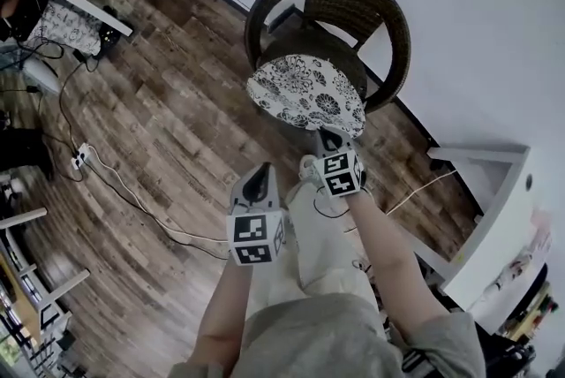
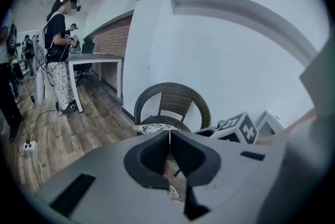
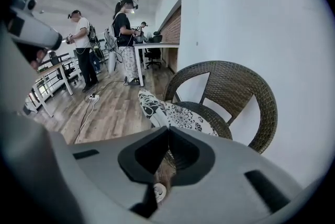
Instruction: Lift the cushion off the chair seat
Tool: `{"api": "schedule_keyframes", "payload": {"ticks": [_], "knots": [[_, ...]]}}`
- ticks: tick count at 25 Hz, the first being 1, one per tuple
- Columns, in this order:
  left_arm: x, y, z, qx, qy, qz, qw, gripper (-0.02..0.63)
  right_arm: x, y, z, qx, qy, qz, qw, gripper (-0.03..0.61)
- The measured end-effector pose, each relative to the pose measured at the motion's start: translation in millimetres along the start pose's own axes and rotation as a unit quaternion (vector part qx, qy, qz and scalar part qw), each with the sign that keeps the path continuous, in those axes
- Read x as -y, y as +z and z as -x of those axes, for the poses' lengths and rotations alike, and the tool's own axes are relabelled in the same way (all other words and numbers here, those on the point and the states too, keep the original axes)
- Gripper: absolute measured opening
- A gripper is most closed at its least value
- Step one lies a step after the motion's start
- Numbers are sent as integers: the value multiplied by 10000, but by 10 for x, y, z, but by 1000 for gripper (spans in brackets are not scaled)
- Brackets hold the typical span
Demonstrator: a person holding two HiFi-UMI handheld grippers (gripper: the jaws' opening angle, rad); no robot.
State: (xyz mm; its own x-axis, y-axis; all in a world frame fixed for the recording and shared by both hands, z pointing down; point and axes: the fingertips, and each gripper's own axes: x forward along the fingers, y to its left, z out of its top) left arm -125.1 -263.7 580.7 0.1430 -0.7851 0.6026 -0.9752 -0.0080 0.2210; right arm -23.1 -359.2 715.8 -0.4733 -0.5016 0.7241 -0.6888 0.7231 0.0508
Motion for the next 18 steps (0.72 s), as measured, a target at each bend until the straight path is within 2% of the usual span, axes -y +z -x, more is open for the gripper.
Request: {"api": "schedule_keyframes", "payload": {"ticks": [11, 18], "knots": [[119, 356, 645, 306, -11, -109, 9995, 10, -86, 510, 877, 402, -178, -90, 9990, 7], [210, 503, 1054, 515, -52, -341, 9981, 10, -170, 755, 1412, 680, -311, -172, 9970, 7]]}}
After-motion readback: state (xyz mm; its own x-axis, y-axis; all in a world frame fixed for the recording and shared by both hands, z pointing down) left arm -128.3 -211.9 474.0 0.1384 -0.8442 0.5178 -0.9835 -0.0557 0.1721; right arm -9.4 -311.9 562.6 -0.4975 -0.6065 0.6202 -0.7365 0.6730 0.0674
